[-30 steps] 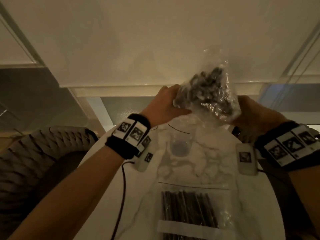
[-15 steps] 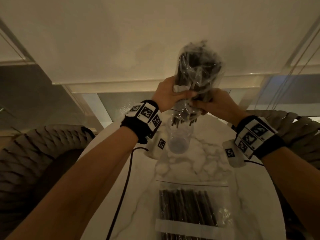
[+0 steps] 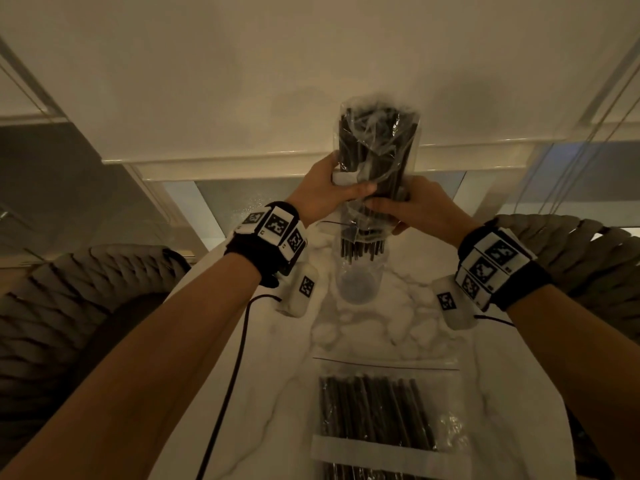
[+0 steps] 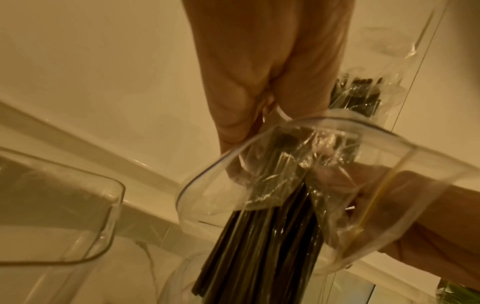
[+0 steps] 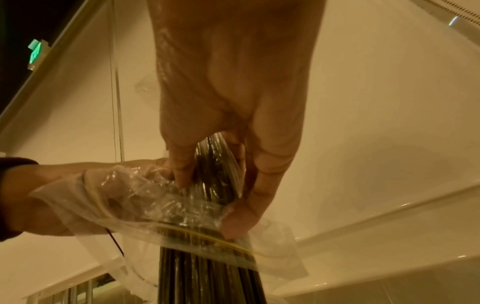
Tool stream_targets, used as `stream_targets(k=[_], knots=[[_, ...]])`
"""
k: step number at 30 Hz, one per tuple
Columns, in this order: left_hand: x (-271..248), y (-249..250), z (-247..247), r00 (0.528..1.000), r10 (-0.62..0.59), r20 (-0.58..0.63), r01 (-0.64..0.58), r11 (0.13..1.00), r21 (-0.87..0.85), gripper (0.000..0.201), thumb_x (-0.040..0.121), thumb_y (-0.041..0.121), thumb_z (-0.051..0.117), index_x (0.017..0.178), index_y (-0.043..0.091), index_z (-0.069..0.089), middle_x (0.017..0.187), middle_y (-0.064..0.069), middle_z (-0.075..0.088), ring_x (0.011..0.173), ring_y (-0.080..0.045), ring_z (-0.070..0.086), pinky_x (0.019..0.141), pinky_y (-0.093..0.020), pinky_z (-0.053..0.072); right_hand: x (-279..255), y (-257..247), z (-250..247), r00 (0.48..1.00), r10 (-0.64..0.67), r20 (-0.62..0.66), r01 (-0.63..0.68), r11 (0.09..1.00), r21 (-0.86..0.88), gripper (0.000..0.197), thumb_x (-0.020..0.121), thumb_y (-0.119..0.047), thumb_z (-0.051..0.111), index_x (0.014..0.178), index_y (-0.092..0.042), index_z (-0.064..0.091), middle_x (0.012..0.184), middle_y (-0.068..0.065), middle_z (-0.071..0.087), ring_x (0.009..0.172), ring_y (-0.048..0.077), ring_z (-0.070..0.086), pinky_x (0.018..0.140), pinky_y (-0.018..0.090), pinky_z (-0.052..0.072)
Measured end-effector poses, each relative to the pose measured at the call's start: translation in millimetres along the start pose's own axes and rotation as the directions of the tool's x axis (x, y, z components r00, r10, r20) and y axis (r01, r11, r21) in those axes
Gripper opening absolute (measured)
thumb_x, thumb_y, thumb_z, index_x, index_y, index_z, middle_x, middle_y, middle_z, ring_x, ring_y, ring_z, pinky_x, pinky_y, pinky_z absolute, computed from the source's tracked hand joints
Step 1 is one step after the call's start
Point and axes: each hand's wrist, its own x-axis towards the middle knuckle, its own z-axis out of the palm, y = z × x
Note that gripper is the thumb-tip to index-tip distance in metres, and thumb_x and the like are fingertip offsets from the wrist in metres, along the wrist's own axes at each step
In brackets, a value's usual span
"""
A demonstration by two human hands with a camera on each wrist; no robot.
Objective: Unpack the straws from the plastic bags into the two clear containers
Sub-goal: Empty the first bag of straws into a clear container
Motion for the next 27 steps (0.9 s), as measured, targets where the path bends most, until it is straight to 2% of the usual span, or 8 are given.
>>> stream_targets(k=[3, 6, 10, 13, 15, 18, 22, 27], knots=[[1, 0, -1, 1.000, -0.001, 0.012, 0.002, 1.000, -0.022, 0.053, 0.078, 0.012, 0.074, 0.126, 0.006, 0.051, 0.115, -0.003, 0.066, 0.103, -0.012, 0.065, 0.086, -0.021, 0.055, 2, -2, -1, 1.000, 0.014, 0.017, -0.014, 1.000, 0.010, 0.042, 0.082, -0.036, 0.068, 0.120, -0.022, 0.058, 0.094, -0.001, 0.067, 0.073, 0.012, 0.070, 0.060, 0.029, 0.061], [4, 0, -2, 1.000, 0.011, 0.013, -0.011, 1.000, 0.018, 0.058, 0.076, 0.017, 0.076, 0.127, 0.008, 0.050, 0.120, 0.000, 0.063, 0.107, -0.007, 0.061, 0.087, -0.018, 0.053, 3, -2, -2, 0.999, 0.029, 0.036, -0.030, 1.000, 0.002, 0.045, 0.083, -0.036, 0.068, 0.123, -0.020, 0.056, 0.098, 0.000, 0.065, 0.077, 0.013, 0.069, 0.062, 0.030, 0.061], [3, 0, -3, 0.999, 0.033, -0.022, -0.032, 0.998, 0.055, 0.059, 0.070, 0.028, 0.078, 0.122, 0.011, 0.056, 0.120, -0.004, 0.065, 0.114, -0.018, 0.060, 0.100, -0.044, 0.048, 2, 1, -6, 0.998, 0.057, 0.020, -0.057, 0.998, 0.021, 0.043, 0.084, -0.033, 0.068, 0.122, -0.018, 0.058, 0.093, 0.003, 0.067, 0.069, 0.010, 0.067, 0.057, 0.025, 0.060], [2, -1, -4, 0.997, 0.044, -0.063, -0.040, 0.997, 0.069, 0.057, 0.068, 0.029, 0.077, 0.119, 0.011, 0.058, 0.117, -0.004, 0.067, 0.111, -0.020, 0.062, 0.100, -0.050, 0.047, 0, 1, -9, 0.999, 0.047, 0.007, -0.047, 0.999, 0.022, 0.039, 0.085, -0.031, 0.067, 0.120, -0.016, 0.059, 0.094, 0.005, 0.068, 0.066, 0.009, 0.067, 0.058, 0.026, 0.061], [3, 1, -5, 0.997, 0.031, -0.074, -0.028, 0.998, 0.052, 0.047, 0.073, 0.020, 0.076, 0.116, 0.013, 0.057, 0.112, 0.001, 0.066, 0.107, -0.017, 0.061, 0.096, -0.044, 0.050, -1, 0, -10, 0.999, 0.041, 0.009, -0.041, 0.999, 0.033, 0.039, 0.085, -0.031, 0.066, 0.120, -0.016, 0.058, 0.097, 0.006, 0.069, 0.068, 0.011, 0.068, 0.061, 0.030, 0.061], [2, 7, -2, 0.999, 0.014, -0.032, -0.014, 1.000, 0.007, 0.052, 0.077, 0.010, 0.073, 0.121, 0.017, 0.046, 0.112, 0.004, 0.061, 0.102, -0.012, 0.060, 0.078, -0.021, 0.055, -3, -4, -7, 0.998, 0.050, 0.035, -0.054, 0.992, 0.112, 0.050, 0.082, -0.038, 0.068, 0.126, -0.021, 0.050, 0.102, 0.004, 0.069, 0.074, 0.018, 0.071, 0.063, 0.036, 0.061], [-1, 10, 5, 0.998, 0.056, -0.002, -0.056, 0.998, 0.024, 0.063, 0.074, 0.016, 0.077, 0.129, 0.010, 0.048, 0.126, -0.004, 0.062, 0.118, -0.016, 0.057, 0.104, -0.039, 0.046, -4, -9, -1, 0.996, 0.071, 0.046, -0.077, 0.987, 0.142, 0.055, 0.081, -0.042, 0.067, 0.128, -0.025, 0.045, 0.103, 0.002, 0.067, 0.078, 0.021, 0.072, 0.064, 0.038, 0.061], [-1, 5, -5, 0.998, 0.067, 0.003, -0.067, 0.986, 0.152, 0.049, 0.074, 0.031, 0.076, 0.119, 0.024, 0.057, 0.120, 0.001, 0.064, 0.115, -0.016, 0.058, 0.102, -0.044, 0.046, -2, -2, -10, 0.988, 0.137, 0.072, -0.145, 0.982, 0.121, 0.049, 0.084, -0.041, 0.065, 0.126, -0.019, 0.052, 0.101, 0.008, 0.070, 0.072, 0.022, 0.072, 0.062, 0.034, 0.061]])
